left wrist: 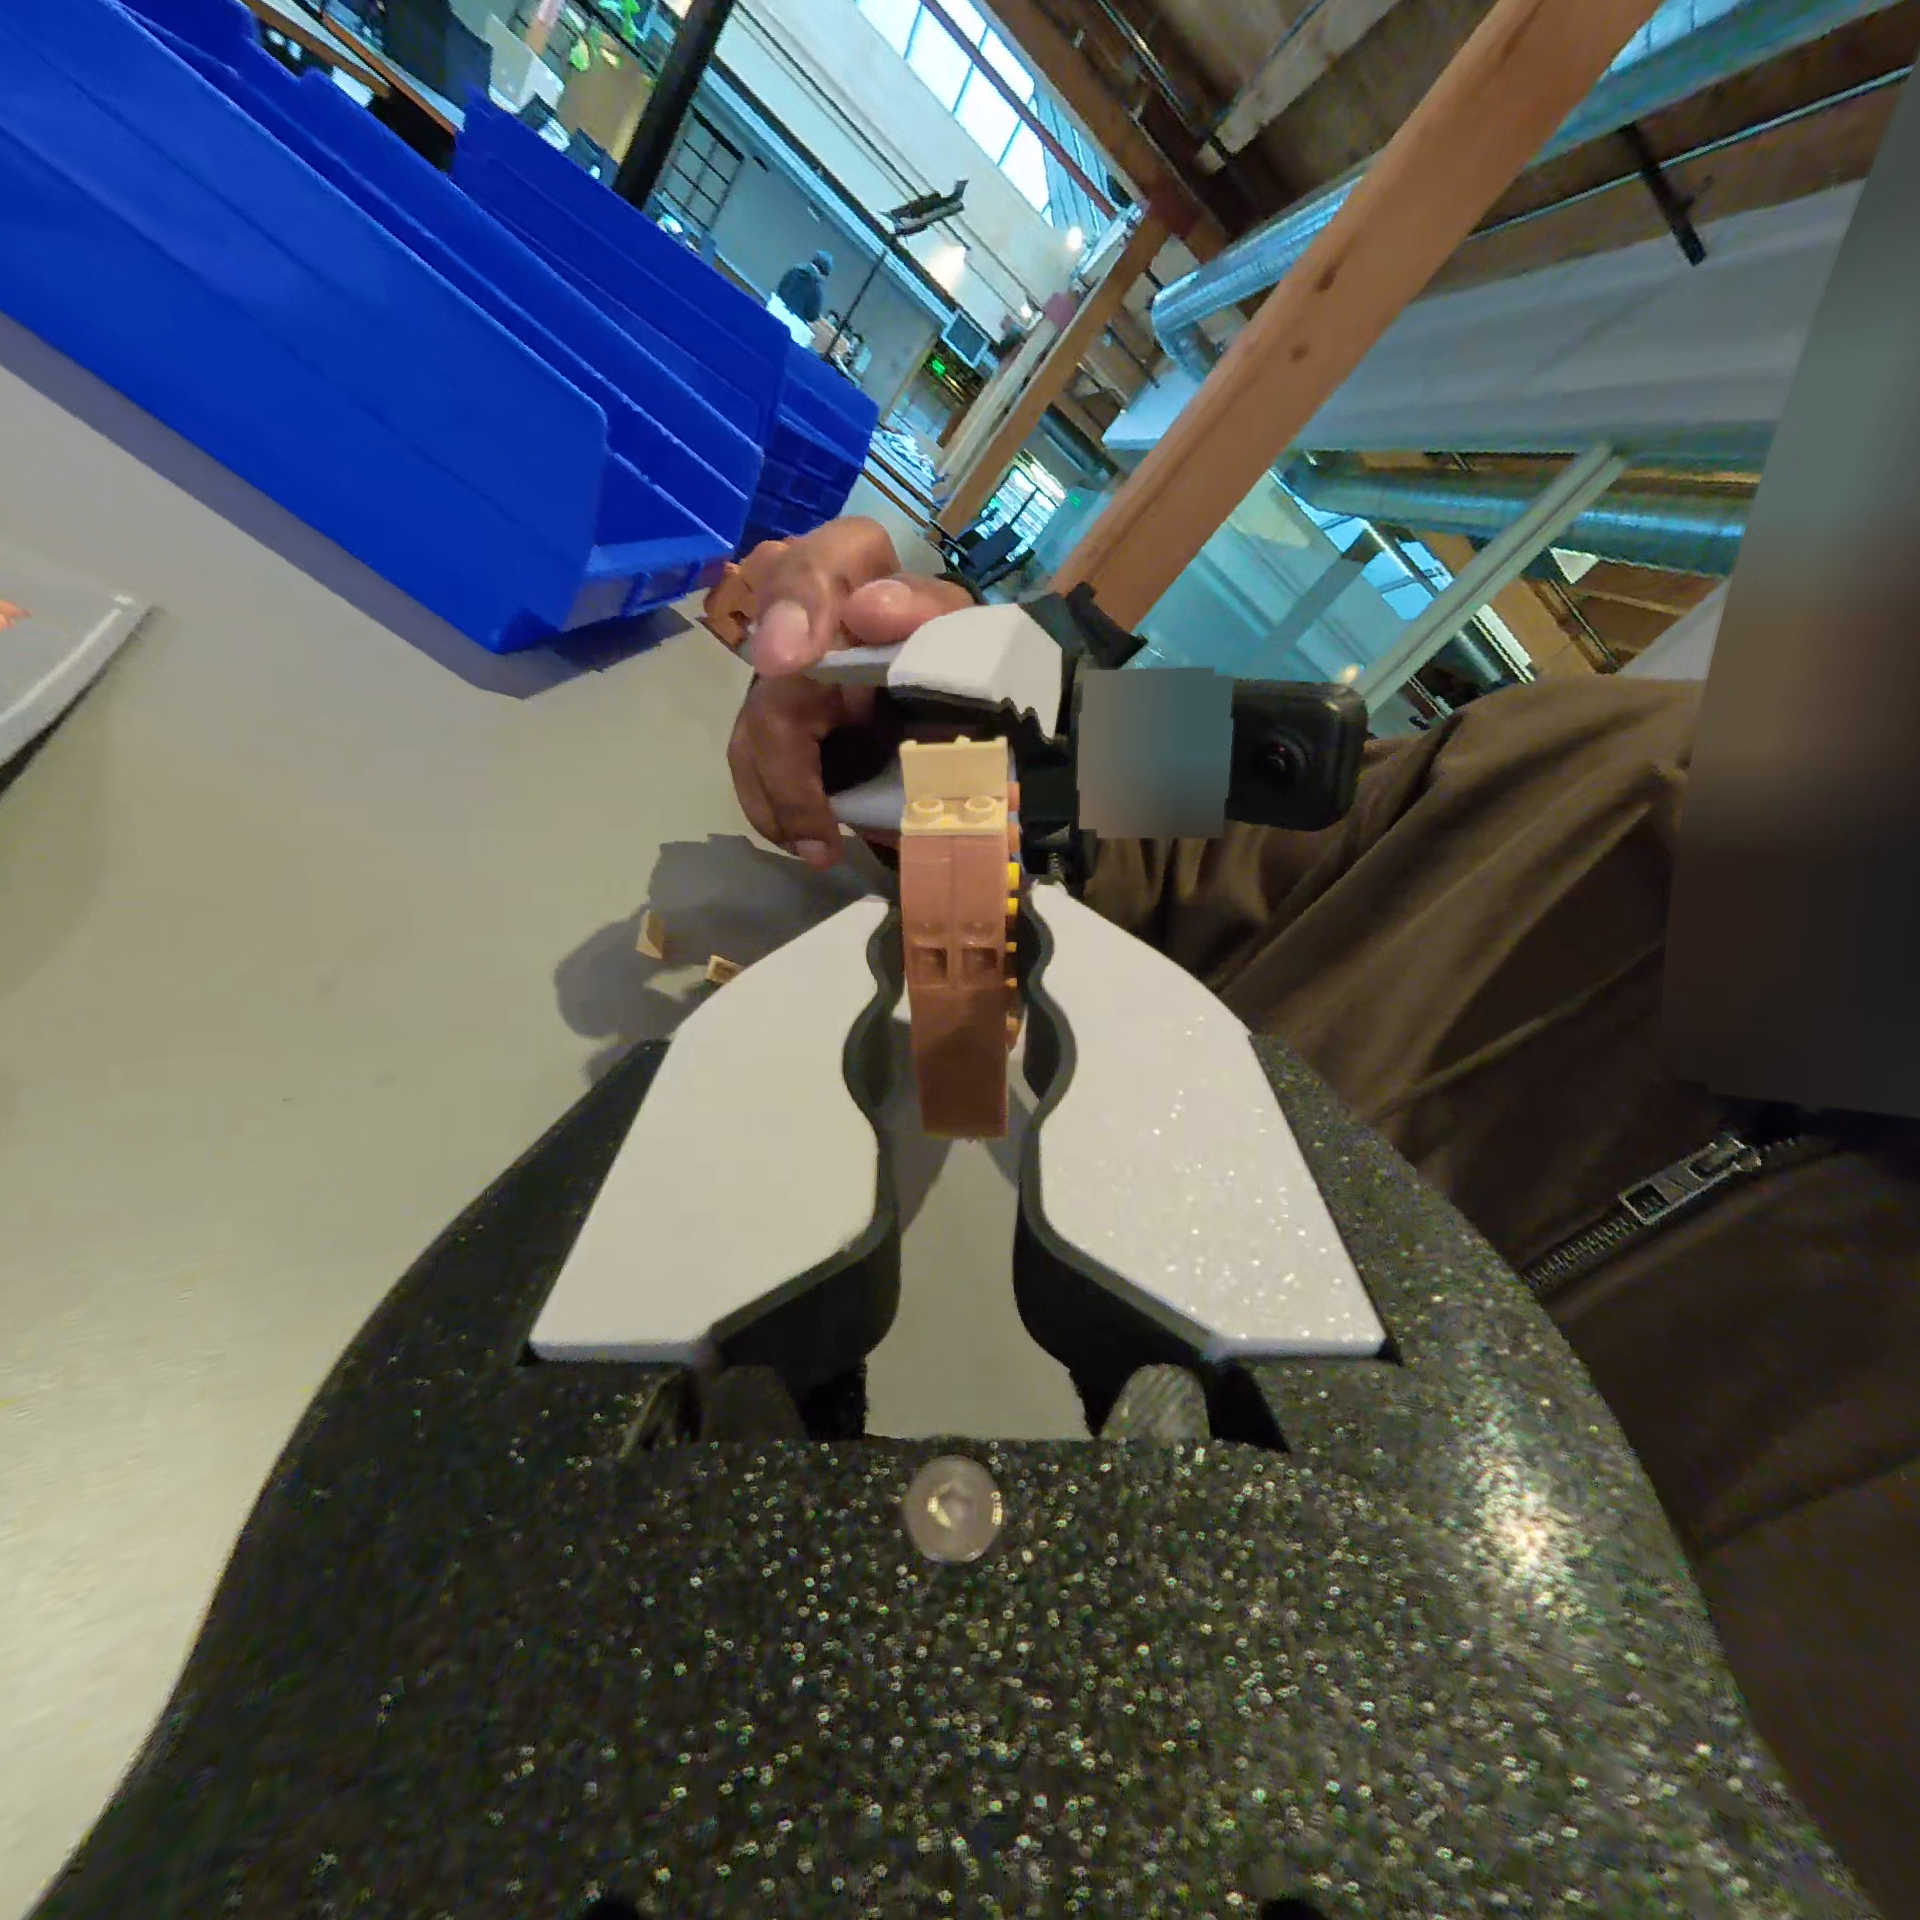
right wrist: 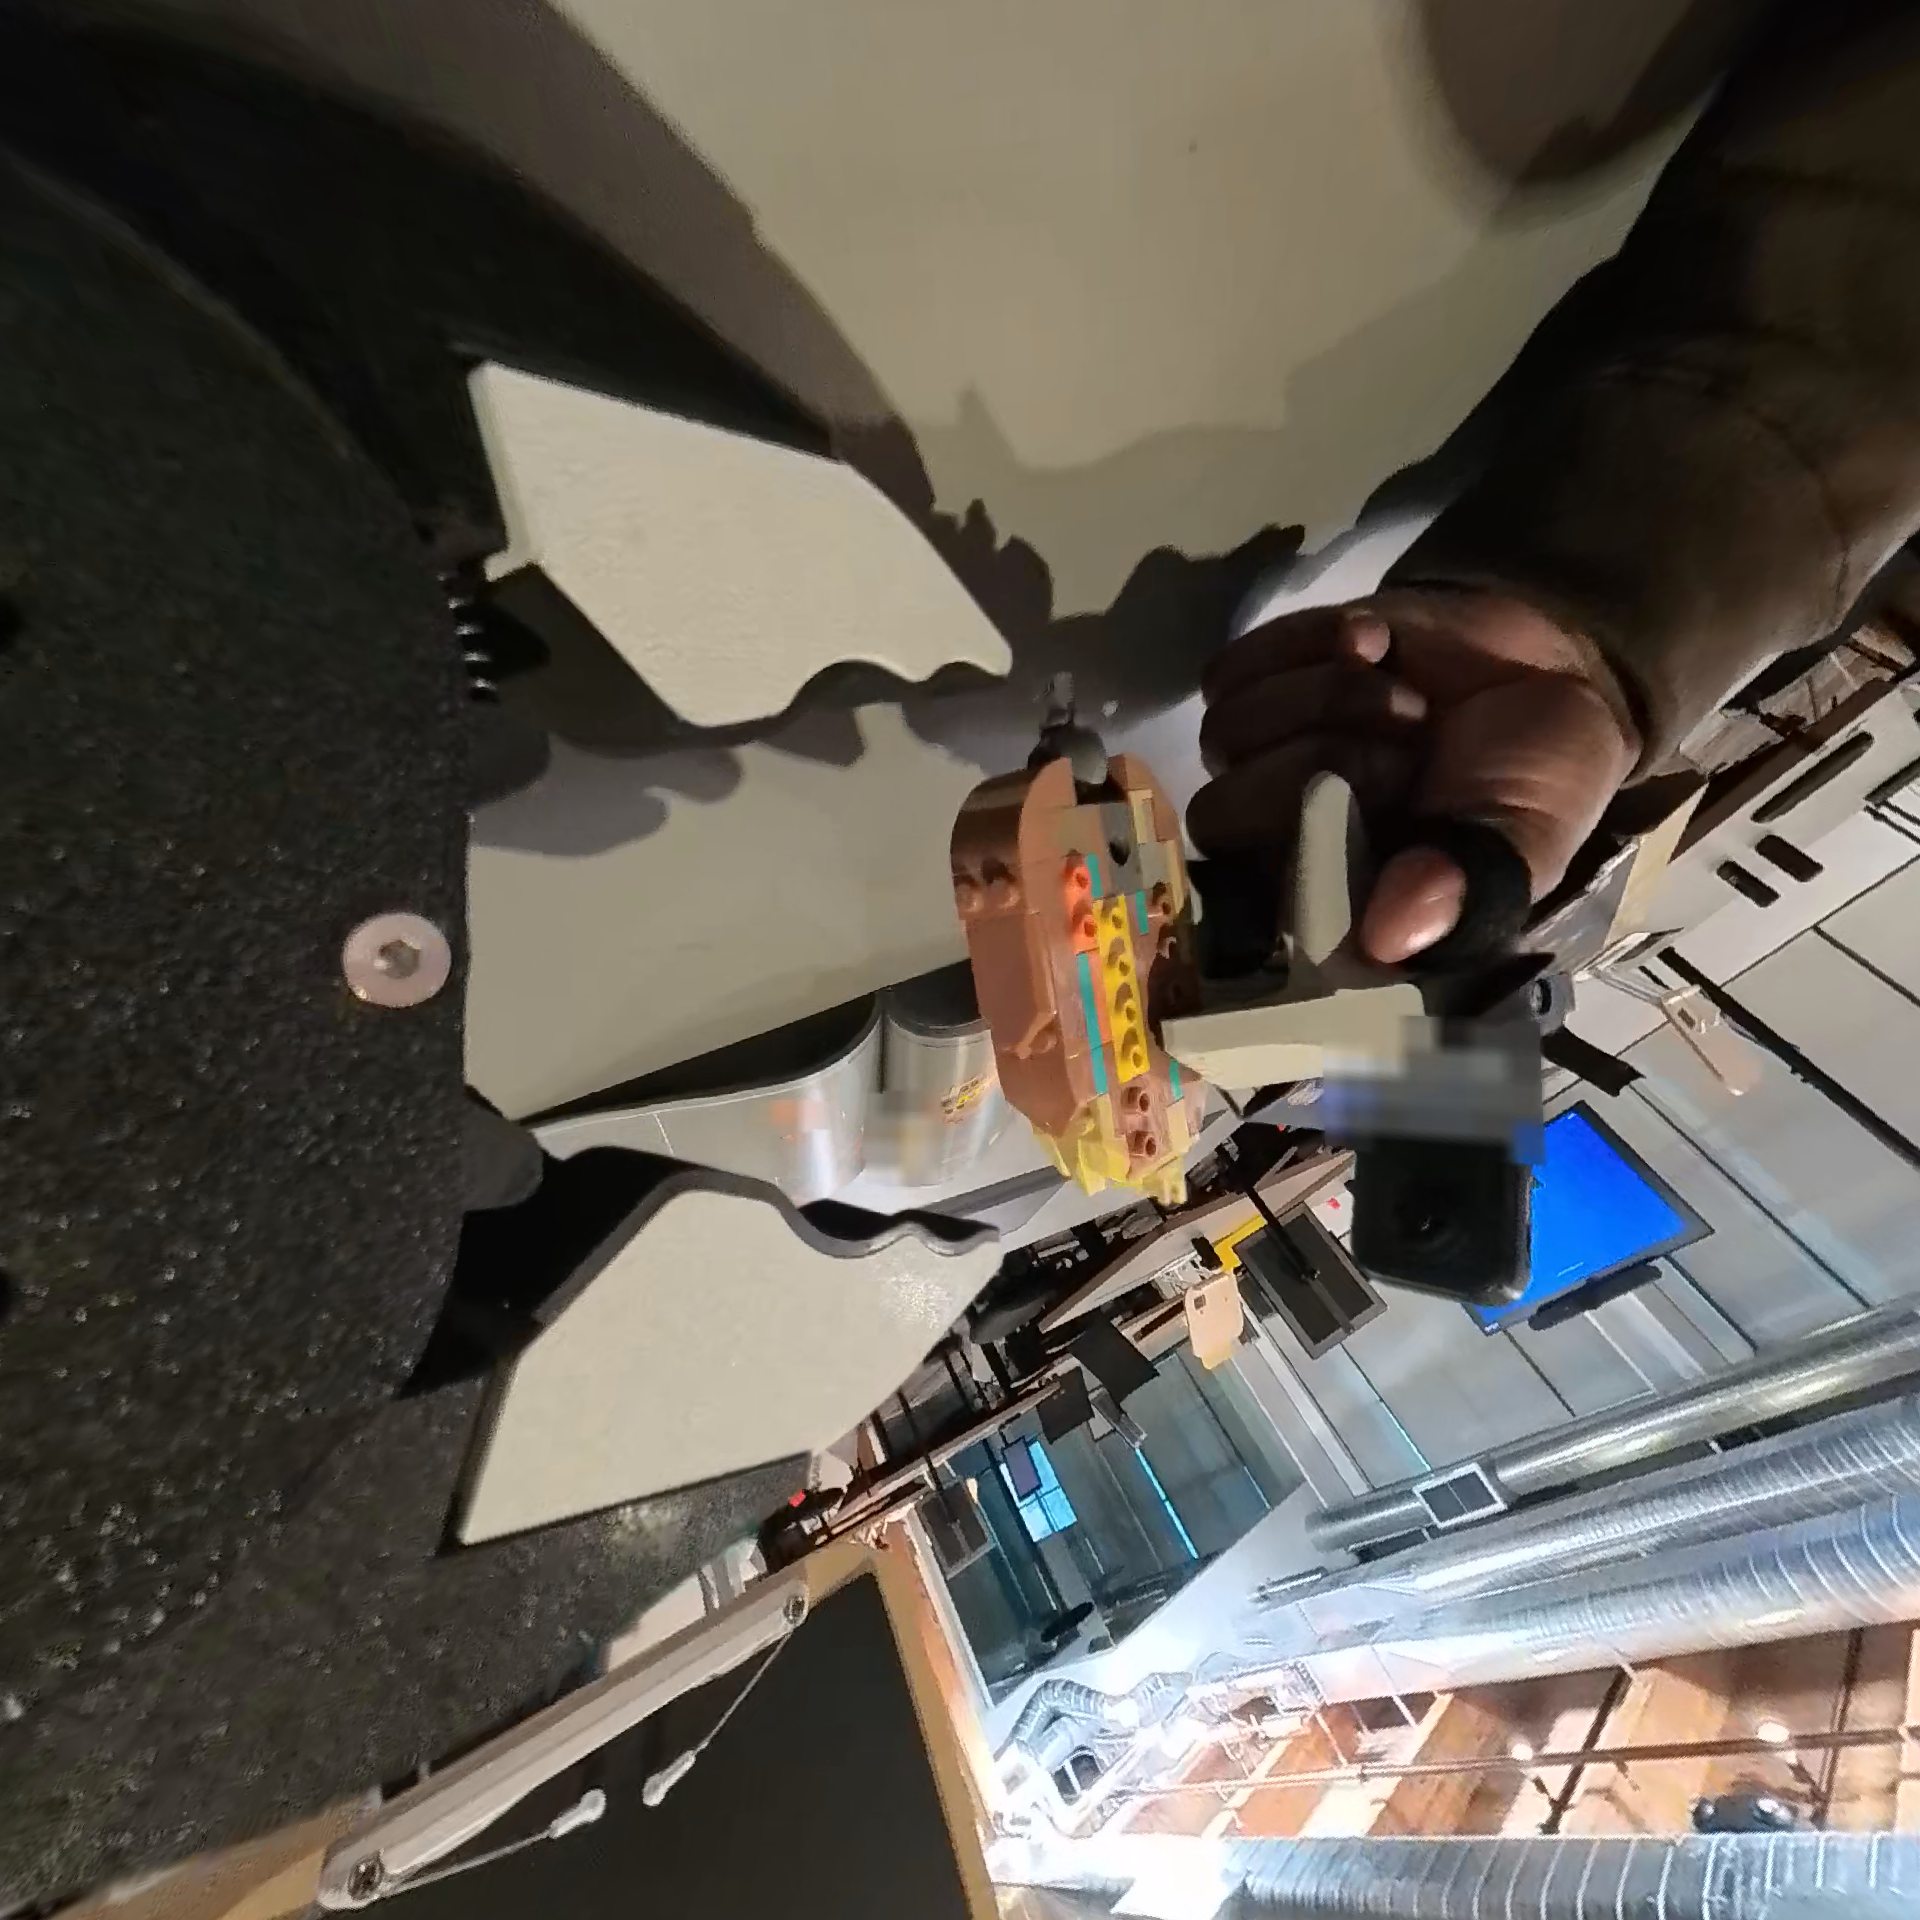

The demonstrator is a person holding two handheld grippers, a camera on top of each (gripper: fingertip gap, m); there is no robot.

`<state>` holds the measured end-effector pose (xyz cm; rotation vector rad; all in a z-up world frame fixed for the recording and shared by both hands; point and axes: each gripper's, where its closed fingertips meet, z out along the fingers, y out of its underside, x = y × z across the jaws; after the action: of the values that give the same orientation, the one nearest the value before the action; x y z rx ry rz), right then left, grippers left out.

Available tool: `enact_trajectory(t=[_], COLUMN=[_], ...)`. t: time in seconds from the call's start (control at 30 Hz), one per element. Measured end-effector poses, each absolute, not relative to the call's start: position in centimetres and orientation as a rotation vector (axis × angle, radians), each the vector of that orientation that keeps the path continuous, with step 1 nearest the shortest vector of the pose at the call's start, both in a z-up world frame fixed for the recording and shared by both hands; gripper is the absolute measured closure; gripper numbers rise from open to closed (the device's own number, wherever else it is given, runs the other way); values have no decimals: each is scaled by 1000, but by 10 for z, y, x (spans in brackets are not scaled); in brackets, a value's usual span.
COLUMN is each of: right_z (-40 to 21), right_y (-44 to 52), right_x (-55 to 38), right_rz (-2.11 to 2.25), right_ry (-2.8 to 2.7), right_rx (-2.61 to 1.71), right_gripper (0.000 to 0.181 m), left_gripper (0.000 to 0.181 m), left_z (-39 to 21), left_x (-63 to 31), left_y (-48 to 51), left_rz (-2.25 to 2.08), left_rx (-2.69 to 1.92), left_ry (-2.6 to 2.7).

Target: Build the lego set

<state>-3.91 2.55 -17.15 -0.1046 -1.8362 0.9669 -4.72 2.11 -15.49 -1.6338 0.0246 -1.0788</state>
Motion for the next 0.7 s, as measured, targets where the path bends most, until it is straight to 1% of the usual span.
enact_trajectory(t=[0.27,0.53,0.7], right_z=[-180,-179,-181], right_y=[17,10,7], right_x=[-32,-26,-25], right_rz=[888,936,934], right_ry=[-1874,-1901,-1905], right_rx=[-6,15,33], right_gripper=[87,87,92], left_gripper=[161,161,161], left_z=[-161,-169,-171], left_x=[-32,-23,-20], left_y=[18,16,15], left_rz=[-1158,-1193,-1211], left_rx=[-1677,-1736,-1750], left_ry=[77,104,105])
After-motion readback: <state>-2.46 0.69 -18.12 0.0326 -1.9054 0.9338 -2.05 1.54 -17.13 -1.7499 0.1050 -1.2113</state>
